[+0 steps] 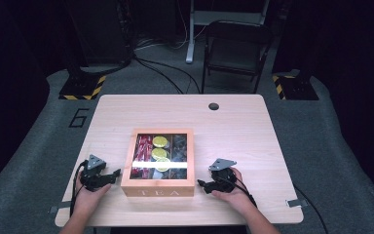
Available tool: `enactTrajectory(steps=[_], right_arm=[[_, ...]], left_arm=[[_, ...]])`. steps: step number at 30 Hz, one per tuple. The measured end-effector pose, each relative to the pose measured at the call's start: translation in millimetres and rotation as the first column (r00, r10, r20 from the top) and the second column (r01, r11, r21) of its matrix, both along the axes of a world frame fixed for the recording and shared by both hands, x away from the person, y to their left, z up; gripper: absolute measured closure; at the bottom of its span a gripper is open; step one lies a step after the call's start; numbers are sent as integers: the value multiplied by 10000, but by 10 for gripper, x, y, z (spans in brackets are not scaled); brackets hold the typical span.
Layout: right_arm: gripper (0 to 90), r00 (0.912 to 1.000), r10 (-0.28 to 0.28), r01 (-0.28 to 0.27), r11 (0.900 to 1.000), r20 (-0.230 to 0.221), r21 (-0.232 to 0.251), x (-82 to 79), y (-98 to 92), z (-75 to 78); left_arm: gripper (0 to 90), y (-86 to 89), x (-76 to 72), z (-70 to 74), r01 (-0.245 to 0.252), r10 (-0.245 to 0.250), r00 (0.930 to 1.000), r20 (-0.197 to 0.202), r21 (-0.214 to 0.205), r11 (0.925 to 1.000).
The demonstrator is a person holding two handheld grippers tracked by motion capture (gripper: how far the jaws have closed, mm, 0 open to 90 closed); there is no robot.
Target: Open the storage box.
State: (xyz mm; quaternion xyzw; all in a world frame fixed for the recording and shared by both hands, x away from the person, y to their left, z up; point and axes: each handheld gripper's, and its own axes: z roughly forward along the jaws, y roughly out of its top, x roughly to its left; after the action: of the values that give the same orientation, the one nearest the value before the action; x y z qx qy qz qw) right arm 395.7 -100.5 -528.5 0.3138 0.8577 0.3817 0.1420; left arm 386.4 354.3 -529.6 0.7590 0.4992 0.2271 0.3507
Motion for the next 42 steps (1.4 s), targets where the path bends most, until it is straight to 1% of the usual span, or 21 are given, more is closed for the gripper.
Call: enactTrajectory(steps=[2, 6, 12, 13, 15, 17, 18, 19, 21, 23, 24, 26, 27, 28, 30, 31, 34, 35, 36, 40, 42], right_arm=[[206, 9999, -165, 165, 9999, -15, 51, 1, 12, -4], [200, 10000, -88, 88, 10000, -32, 16, 2, 11, -5], [196, 9999, -167, 167, 9998, 10, -64, -1, 11, -4], [196, 9997, -256, 256, 9997, 60, -21, -6, 14, -7], [197, 9989, -472, 473, 9989, -81, 69, -26, 28, -6], [207, 9987, -498, 498, 9987, -53, 54, -30, 28, -4], [215, 9988, -492, 492, 9988, -79, 34, -30, 26, 1], [231, 9991, -428, 427, 9990, -67, -110, -26, 21, 12], [280, 9985, -495, 491, 9986, -224, -198, -37, 24, 35], [344, 9974, -621, 616, 9980, -375, -136, -47, 23, 58], [344, 9974, -621, 616, 9980, -375, -136, -47, 23, 58], [380, 9964, -509, 501, 9986, -676, -138, -54, -5, 85], [386, 9965, -466, 458, 9989, -693, -141, -62, -10, 90], [394, 9967, -442, 428, 9989, -683, -211, -81, -18, 102], [407, 9970, -467, 456, 9988, -617, -204, -99, -15, 116], [418, 9984, -416, 417, 9991, -379, 14, -145, -4, 148], [423, 9990, -356, 356, 9994, -272, 8, -174, -2, 185], [428, 9993, -334, 336, 9994, -179, 101, -201, -3, 222], [429, 9993, -363, 365, 9991, -112, 196, -213, -4, 236], [440, 9995, -322, 323, 9984, -40, 469, -252, -24, 304], [449, 9997, -250, 247, 9967, 17, 776, -282, -35, 350]], left_arm=[[263, -6, 2, -1, 25, -25, 10000, -17, 24, 10000], [186, -45, 9, -2, 53, -51, 9998, -170, 78, 10000], [182, -48, 6, -5, 59, -58, 9998, -174, 45, 10000], [185, -50, -1, -14, -40, 40, 10000, -34, 30, 10000], [194, -36, -6, -5, 25, -25, 9999, -131, 35, 10000], [216, -28, -6, -7, -47, 47, 10000, -55, -11, 10000], [219, -16, 0, 3, -5, 4, 9999, -163, -77, 10000], [219, -16, 3, -1, -65, 63, 9999, -117, -151, 9999], [226, -2, 14, 23, -80, 75, 9995, -312, -149, 9999], [275, 18, 22, 46, -85, 77, 9988, -488, -167, 9998], [287, 18, 22, 46, -85, 77, 9988, -488, -167, 9998], [312, 42, 38, 58, -301, 269, 9978, -601, -523, 9982], [322, 58, 45, 73, -392, 337, 9965, -766, -724, 9966], [332, 58, 45, 73, -392, 337, 9965, -766, -724, 9966], [343, 68, 49, 104, -664, 565, 9924, -1092, -892, 9938], [380, 66, 48, 140, -860, 751, 9913, -1082, -997, 9913], [391, 70, 39, 189, -778, 655, 9928, -1008, -1231, 9893], [391, 56, 28, 245, -674, 583, 9955, -747, -1252, 9898], [391, 53, 21, 277, -594, 508, 9959, -754, -1165, 9914], [391, 4, 0, 349, -478, 450, 9985, -297, -1013, 9937], [391, -1, -5, 370, -390, 359, 9988, -323, -991, 9943]])
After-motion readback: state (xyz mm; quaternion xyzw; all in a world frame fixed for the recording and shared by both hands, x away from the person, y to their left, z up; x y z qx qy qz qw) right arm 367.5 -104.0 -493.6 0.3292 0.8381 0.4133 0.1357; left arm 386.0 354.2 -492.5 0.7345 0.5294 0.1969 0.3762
